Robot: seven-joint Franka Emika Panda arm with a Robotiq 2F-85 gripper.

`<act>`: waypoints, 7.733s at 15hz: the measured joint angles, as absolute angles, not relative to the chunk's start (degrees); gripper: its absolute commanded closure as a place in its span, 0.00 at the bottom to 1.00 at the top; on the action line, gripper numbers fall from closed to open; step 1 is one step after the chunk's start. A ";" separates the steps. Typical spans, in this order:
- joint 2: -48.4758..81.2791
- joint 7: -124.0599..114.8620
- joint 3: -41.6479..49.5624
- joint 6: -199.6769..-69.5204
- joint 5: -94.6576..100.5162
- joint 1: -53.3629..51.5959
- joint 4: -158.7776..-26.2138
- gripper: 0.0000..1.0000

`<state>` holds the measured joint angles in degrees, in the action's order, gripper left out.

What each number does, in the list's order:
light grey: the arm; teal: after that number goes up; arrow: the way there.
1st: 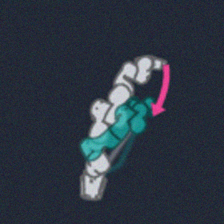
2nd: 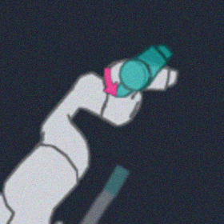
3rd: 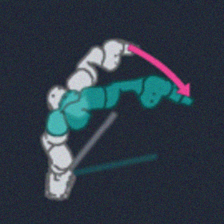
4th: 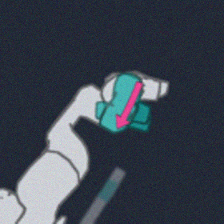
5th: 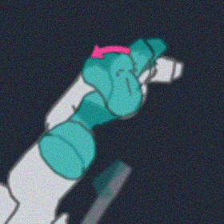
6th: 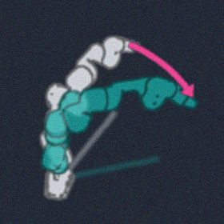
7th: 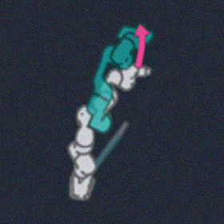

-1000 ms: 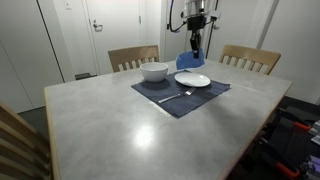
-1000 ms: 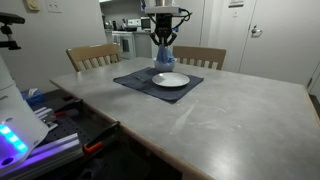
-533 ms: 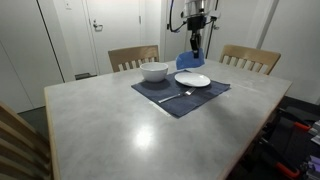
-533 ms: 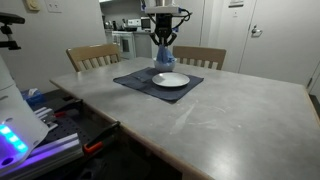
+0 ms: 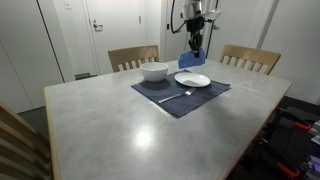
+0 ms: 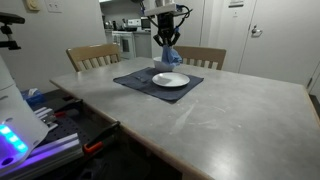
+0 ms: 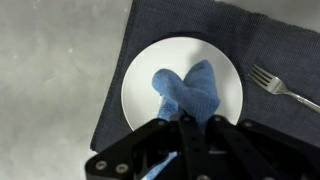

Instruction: Wipe the plate with the cloth

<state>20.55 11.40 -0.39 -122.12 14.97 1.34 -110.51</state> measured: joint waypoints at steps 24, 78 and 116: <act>25.22 0.90 0.18 -122.22 16.01 -1.82 -113.90 0.98; 48.36 -3.97 2.57 -110.07 0.95 1.22 -83.85 0.98; 47.29 -7.49 4.27 -112.75 1.42 3.21 -86.58 0.98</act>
